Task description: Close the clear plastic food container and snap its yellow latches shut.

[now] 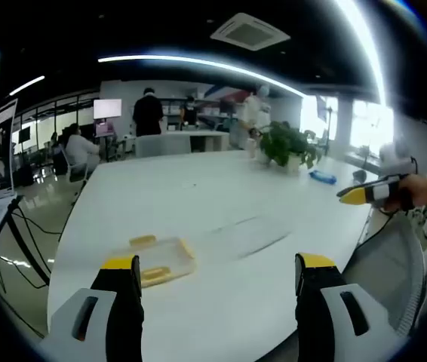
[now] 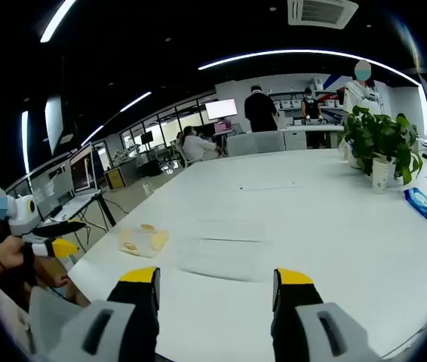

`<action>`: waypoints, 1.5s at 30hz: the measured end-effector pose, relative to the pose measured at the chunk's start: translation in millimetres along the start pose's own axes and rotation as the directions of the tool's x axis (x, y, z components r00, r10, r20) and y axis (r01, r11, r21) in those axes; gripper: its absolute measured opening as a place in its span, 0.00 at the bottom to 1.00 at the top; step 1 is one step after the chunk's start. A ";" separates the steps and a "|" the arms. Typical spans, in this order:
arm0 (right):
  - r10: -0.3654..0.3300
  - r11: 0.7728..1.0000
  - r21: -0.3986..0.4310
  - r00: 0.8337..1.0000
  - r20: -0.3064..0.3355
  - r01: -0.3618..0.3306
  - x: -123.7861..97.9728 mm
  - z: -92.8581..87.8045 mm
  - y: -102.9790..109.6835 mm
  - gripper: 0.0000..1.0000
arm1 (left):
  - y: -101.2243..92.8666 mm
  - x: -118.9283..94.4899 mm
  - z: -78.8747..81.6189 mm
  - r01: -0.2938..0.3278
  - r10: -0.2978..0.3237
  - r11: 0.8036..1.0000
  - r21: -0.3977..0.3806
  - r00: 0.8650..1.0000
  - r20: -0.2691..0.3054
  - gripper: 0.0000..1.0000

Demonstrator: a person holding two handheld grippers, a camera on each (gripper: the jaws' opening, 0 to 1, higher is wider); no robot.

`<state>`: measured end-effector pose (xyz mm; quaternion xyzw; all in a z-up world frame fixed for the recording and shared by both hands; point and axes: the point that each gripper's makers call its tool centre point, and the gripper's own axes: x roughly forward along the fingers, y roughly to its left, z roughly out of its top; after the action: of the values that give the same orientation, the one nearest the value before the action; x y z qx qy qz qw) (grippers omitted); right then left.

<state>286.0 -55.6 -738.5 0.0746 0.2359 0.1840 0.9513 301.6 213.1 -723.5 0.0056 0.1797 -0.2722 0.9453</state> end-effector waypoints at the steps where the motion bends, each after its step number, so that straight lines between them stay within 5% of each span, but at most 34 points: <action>1: 0.004 1.000 0.002 1.000 -0.016 -0.004 0.1 -2.3 1.8 0.61 | -1.3 0.1 -1.7 0.005 -0.005 1.000 -0.014 1.000 -0.008 0.82; 7: 0.013 0.999 -0.044 1.000 -0.019 -0.014 2.4 -2.1 6.7 0.60 | 0.4 -1.0 -3.8 0.003 -0.003 1.000 -0.007 1.000 -0.017 0.82; 25: -0.034 0.999 -0.012 0.999 -0.006 0.034 -4.0 6.2 -16.7 0.59 | 2.2 1.8 2.2 -0.002 0.002 1.000 0.000 1.000 -0.013 0.81; 45: -0.018 1.000 -0.012 1.000 -0.014 0.018 -6.4 5.2 -15.9 0.58 | 1.1 -0.3 1.5 -0.002 0.002 1.000 -0.001 1.000 -0.013 0.80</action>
<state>288.2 -73.0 -734.9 0.0655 0.2421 0.1772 0.9517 302.5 214.0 -722.0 0.0071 0.1861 -0.2713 0.9443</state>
